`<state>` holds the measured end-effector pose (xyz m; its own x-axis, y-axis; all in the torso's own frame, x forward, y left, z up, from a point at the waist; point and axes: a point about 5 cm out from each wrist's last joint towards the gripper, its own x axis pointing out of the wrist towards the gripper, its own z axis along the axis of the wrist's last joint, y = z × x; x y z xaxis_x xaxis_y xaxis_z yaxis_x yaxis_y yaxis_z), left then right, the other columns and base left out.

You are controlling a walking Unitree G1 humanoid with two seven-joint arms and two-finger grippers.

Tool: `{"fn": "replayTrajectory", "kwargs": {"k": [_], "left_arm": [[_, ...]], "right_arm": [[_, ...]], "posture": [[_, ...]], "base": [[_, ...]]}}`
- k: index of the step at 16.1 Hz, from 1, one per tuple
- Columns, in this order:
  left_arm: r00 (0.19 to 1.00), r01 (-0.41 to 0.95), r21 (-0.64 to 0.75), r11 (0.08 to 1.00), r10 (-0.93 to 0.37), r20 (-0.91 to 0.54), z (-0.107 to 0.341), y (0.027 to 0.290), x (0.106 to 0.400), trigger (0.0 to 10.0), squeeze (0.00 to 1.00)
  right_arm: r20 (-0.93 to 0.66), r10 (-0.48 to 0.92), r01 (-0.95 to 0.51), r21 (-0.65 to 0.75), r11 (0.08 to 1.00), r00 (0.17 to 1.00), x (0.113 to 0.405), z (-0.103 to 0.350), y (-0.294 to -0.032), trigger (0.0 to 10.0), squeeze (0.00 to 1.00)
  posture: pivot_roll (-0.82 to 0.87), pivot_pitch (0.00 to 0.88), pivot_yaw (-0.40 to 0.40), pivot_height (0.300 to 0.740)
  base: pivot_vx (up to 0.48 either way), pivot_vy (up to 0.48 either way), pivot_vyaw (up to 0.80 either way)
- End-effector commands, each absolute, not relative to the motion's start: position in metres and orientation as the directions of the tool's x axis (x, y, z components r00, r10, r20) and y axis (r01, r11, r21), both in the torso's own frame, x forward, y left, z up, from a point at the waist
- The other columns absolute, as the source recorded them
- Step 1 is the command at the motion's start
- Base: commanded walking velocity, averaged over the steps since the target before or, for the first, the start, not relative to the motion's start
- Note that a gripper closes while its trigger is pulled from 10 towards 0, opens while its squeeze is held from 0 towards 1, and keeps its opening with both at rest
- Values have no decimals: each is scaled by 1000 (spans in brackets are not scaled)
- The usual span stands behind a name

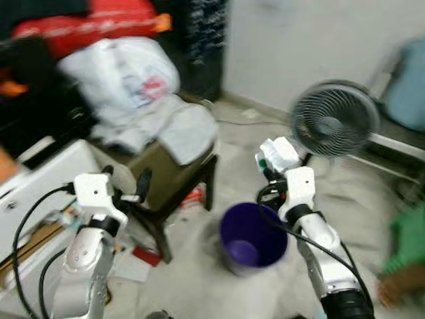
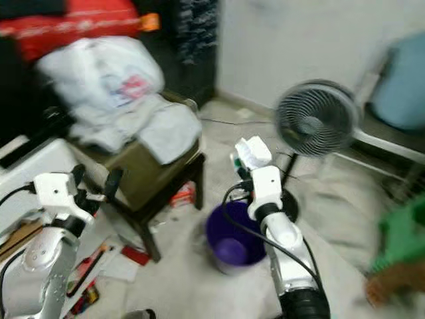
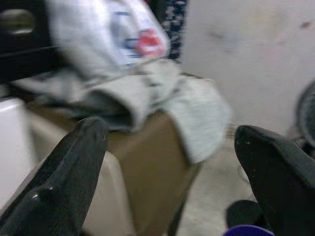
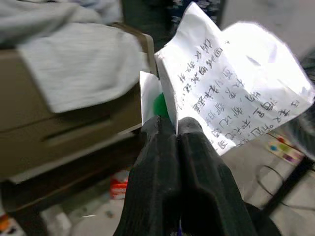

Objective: Clean up the room

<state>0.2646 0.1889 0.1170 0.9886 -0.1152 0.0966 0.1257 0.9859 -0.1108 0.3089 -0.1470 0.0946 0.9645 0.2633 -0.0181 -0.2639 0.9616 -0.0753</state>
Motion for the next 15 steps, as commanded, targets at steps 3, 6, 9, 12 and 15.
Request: {"fn": "replayTrajectory", "kwargs": {"k": [3,6,9,12,15], "left_arm": [[983,166,-109,980,-155,102,119,184,265,10000,0],[981,173,-111,979,-162,104,119,184,265,10000,0],[981,175,-112,978,-164,106,119,184,265,10000,0],[980,176,-112,978,-164,110,120,184,266,10000,0],[981,174,-111,978,-162,110,120,184,266,10000,0]], "right_arm": [[-22,239,-240,-84,967,971,310,94,-153,10000,0],[-29,233,-234,-75,969,972,310,93,-153,10000,0],[-33,227,-229,-70,971,973,311,92,-154,10000,0],[-33,223,-225,-70,972,974,313,93,-154,10000,0],[-36,219,-221,-67,973,975,313,92,-154,10000,0]], "posture": [[11,71,-20,740],[11,73,-19,740],[10,72,-18,740],[10,73,-19,740],[9,73,-19,740]], "base": [[0,0,0],[0,0,0],[0,0,-298],[254,0,-152],[259,0,-283]]}}
